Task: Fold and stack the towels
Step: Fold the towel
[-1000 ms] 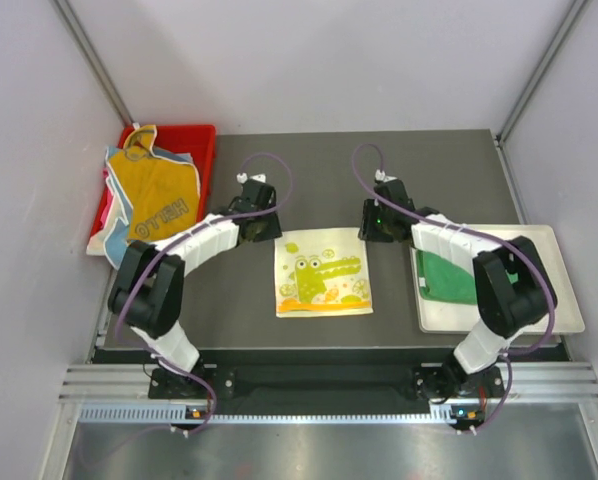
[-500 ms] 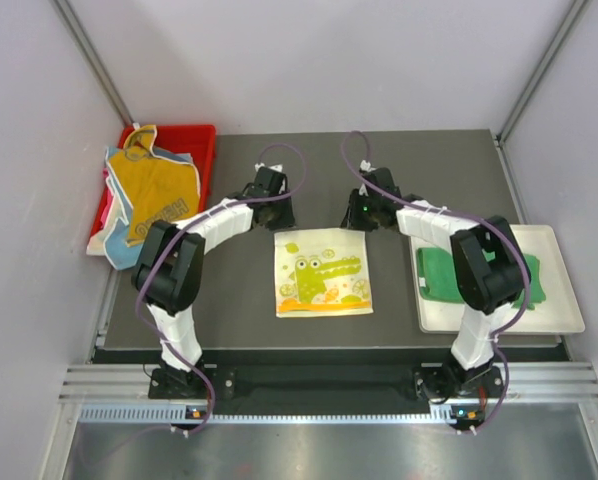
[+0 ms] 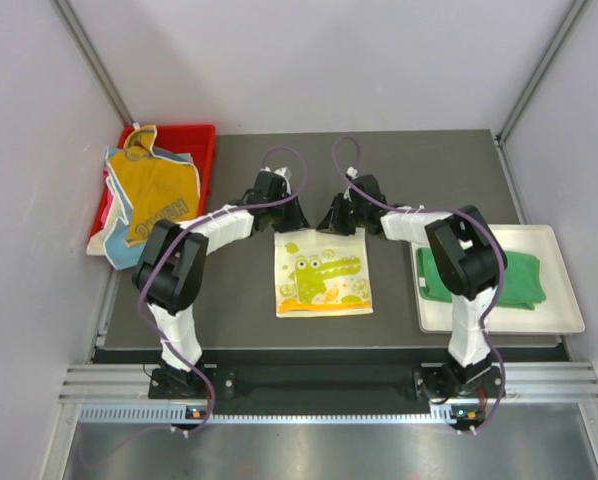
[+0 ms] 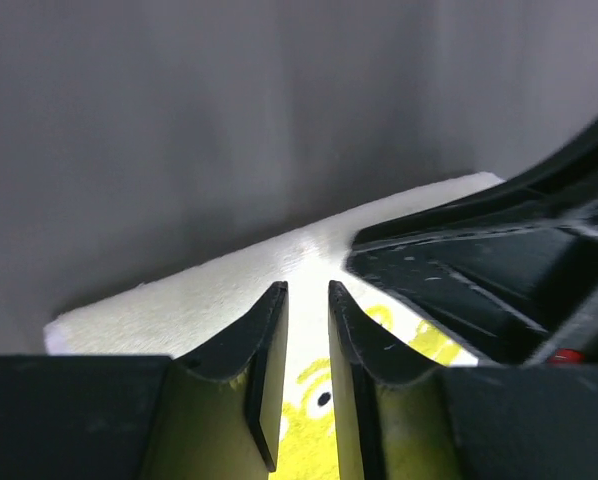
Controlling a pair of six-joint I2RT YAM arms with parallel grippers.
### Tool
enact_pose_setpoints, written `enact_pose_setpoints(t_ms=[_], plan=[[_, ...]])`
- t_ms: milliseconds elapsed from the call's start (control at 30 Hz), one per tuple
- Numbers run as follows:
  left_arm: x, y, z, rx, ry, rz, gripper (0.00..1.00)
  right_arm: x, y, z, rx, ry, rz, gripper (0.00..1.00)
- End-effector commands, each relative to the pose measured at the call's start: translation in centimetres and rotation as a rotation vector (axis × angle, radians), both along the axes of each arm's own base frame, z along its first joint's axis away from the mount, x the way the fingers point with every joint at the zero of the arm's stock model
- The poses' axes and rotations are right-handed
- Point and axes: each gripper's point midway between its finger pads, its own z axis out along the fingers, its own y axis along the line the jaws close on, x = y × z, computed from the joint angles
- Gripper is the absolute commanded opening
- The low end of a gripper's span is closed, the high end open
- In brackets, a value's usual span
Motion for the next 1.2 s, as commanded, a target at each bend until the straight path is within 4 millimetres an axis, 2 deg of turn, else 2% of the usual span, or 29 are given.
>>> enact_pose_setpoints(t_ms=[0,200,467,600,833,967,1167], plan=[[0.9,-1.2,-0.3,-0.061,-0.021,-0.020,0.27,0.7,2.0,0.6,0.087,-0.023,0.014,0.18],[1.0,-0.4,-2.8,-0.001,0.015,0.005,0.26,0.9,1.5,-1.1,0.040,0.005,0.000,0.17],[1.3,2.6,-5.1,0.135,0.053,0.092,0.22,1.2,-0.1,-1.3,0.015,-0.004,-0.025,0.16],[1.3,3.8,-5.3,0.152,0.060,0.119,0.22,1.2,-1.7,-1.1,-0.006,-0.013,-0.032,0.16],[1.0,5.2,-5.2,0.190,0.057,0.129,0.22,0.8,-5.9,-0.9,-0.057,-0.023,-0.069,0.16],[0.8,6.1,-5.2,0.209,0.059,0.139,0.21,0.9,-8.5,-0.2,-0.080,-0.039,-0.096,0.16],[0.7,7.7,-4.9,0.237,0.052,0.146,0.22,0.9,-10.4,0.1,-0.124,-0.051,-0.110,0.17]])
